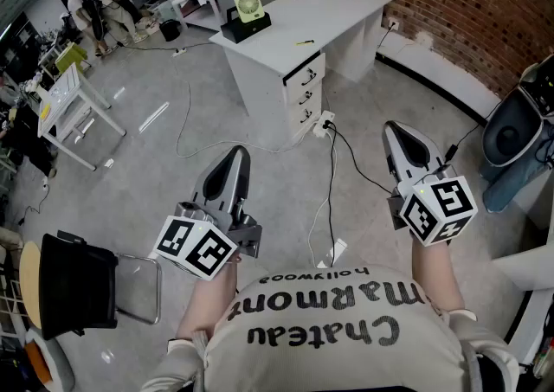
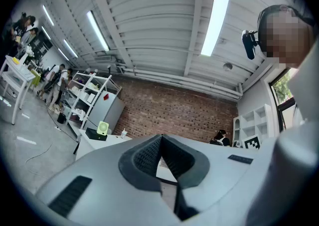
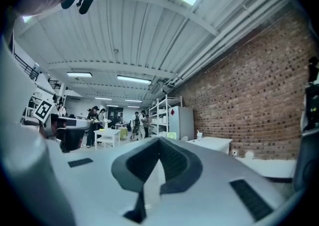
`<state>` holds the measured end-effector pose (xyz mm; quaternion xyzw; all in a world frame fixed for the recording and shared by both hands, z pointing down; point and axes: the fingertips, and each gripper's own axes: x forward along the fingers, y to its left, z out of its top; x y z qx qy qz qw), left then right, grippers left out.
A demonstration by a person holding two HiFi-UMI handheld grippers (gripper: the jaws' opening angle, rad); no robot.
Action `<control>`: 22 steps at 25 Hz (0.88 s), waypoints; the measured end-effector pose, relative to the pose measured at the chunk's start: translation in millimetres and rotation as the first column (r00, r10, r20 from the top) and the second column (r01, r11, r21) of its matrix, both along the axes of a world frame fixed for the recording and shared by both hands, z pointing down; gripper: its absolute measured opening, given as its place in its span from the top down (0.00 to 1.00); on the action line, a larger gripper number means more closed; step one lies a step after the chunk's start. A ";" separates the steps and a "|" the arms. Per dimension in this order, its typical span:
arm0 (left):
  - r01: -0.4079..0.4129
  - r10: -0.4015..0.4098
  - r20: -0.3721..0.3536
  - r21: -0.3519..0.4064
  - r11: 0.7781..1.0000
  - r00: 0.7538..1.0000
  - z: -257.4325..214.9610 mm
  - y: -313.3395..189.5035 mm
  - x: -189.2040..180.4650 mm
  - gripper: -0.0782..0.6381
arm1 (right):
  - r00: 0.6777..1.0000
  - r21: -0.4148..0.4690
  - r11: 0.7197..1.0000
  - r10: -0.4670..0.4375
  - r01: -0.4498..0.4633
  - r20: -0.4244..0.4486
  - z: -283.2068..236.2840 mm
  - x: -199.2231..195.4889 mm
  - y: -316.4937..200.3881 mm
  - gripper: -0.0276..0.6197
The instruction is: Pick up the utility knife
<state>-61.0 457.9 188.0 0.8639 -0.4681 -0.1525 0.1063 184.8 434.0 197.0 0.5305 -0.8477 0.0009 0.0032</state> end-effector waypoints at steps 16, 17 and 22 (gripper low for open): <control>0.019 -0.020 -0.024 -0.021 1.000 1.000 12.4 -18.7 -32.4 0.89 | 0.998 -0.054 0.998 -0.026 0.029 0.056 11.3 -26.7 -26.4 0.95; 0.022 -0.023 -0.027 -0.022 1.000 0.999 13.8 -20.1 -33.7 0.89 | 0.998 -0.057 0.998 -0.027 0.031 0.062 13.2 -27.1 -28.3 0.95; 0.046 -0.047 -0.031 -0.037 0.998 0.998 22.6 -35.1 -39.4 0.89 | 0.996 -0.078 0.996 -0.036 0.042 0.076 23.0 -30.9 -45.4 0.95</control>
